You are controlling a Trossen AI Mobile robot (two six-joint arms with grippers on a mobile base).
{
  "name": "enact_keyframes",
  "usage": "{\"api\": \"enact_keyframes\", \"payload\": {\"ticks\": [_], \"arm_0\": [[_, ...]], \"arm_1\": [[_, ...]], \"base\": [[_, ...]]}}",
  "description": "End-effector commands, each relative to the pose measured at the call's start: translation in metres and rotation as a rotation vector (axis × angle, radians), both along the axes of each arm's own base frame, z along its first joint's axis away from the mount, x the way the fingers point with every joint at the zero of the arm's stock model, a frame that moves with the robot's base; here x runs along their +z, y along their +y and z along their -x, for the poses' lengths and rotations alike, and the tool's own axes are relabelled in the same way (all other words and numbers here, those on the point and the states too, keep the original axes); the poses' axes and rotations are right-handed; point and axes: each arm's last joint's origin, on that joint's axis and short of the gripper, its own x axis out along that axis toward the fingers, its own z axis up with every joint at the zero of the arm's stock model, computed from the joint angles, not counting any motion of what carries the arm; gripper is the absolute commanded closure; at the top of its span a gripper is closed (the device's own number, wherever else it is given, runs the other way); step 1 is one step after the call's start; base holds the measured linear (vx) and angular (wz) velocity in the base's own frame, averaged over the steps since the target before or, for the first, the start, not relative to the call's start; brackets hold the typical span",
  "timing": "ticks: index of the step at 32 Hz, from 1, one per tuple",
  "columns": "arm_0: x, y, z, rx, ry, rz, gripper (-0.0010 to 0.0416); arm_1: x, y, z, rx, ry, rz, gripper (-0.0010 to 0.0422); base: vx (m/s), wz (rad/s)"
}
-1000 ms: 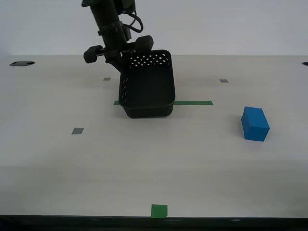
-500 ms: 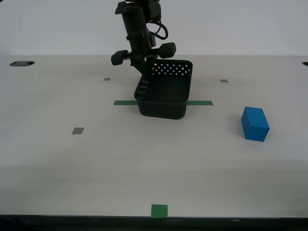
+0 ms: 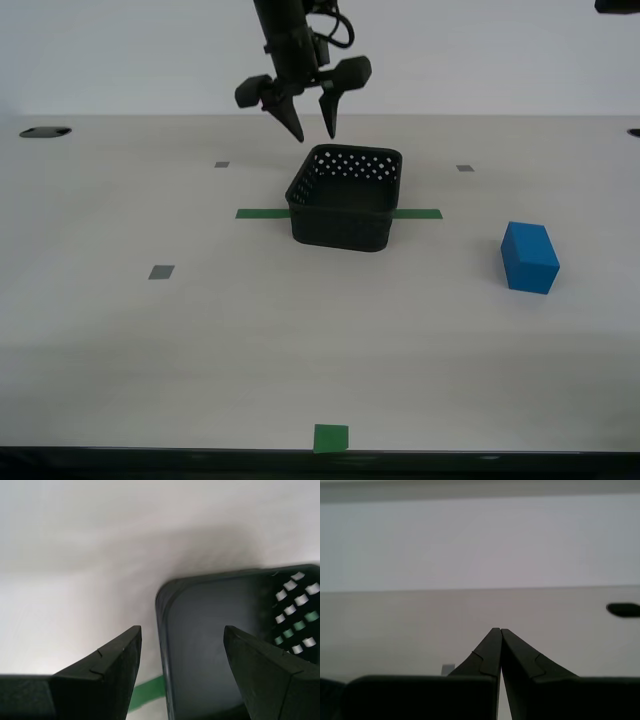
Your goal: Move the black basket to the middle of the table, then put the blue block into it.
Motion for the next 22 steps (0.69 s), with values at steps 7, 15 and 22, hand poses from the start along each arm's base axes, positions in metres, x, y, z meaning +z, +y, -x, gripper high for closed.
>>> {"api": "enact_keyframes", "payload": {"ticks": [7, 15, 22], "arm_0": [[0.008, 0.007, 0.012, 0.099, 0.399, -0.246, 0.0406], [0.007, 0.020, 0.032, 0.285, 0.709, -0.441, 0.0402], [-0.021, 0.043, 0.032, 0.336, 0.820, -0.368, 0.0283]], "arm_1": [[0.081, 0.028, 0.009, -0.028, -0.311, -0.230, 0.0272], [0.093, 0.037, 0.008, -0.048, -0.395, -0.350, 0.0368], [0.094, 0.057, -0.002, -0.031, -0.417, -0.430, 0.0406]], "base": [[0.000, 0.000], [0.000, 0.000], [0.000, 0.000]]}}
